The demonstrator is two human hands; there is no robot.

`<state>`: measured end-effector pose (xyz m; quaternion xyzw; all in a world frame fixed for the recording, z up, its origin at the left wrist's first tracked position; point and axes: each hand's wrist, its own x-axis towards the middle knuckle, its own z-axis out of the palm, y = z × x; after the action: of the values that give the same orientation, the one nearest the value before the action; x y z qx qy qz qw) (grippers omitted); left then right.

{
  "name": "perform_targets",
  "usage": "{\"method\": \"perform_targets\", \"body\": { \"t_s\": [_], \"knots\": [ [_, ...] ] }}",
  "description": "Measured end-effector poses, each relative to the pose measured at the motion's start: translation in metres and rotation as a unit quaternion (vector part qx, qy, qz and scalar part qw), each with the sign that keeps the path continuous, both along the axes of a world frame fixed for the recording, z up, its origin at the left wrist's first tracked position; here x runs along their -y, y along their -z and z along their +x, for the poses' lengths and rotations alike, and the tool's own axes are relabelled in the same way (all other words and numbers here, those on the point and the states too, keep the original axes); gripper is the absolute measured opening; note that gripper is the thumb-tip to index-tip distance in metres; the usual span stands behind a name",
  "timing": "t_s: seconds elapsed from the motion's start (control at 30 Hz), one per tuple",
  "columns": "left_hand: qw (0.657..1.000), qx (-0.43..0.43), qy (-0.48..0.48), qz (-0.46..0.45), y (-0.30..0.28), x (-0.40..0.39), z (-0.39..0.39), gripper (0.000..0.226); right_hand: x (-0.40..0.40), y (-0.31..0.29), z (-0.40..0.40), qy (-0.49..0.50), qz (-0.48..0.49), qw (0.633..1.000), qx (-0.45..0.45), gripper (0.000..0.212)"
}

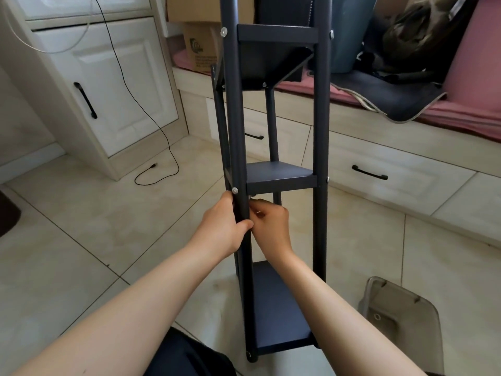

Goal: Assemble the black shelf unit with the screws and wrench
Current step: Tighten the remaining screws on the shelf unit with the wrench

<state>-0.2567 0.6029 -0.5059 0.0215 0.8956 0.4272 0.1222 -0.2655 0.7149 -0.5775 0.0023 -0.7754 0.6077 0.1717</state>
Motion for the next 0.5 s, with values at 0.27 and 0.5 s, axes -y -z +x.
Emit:
{"method": "perform_targets", "body": {
  "t_s": [0.27,0.5],
  "knots": [
    [1.0,-0.009,0.004,-0.009,0.003,0.001,-0.002,0.045,-0.017,-0.001,0.001,-0.015,0.109,0.994,-0.028,0.024],
    [1.0,-0.004,0.007,-0.018,-0.001,0.0,0.0,0.045,-0.041,-0.006,0.022,-0.041,0.182,0.977,0.101,0.022]
  ]
}}
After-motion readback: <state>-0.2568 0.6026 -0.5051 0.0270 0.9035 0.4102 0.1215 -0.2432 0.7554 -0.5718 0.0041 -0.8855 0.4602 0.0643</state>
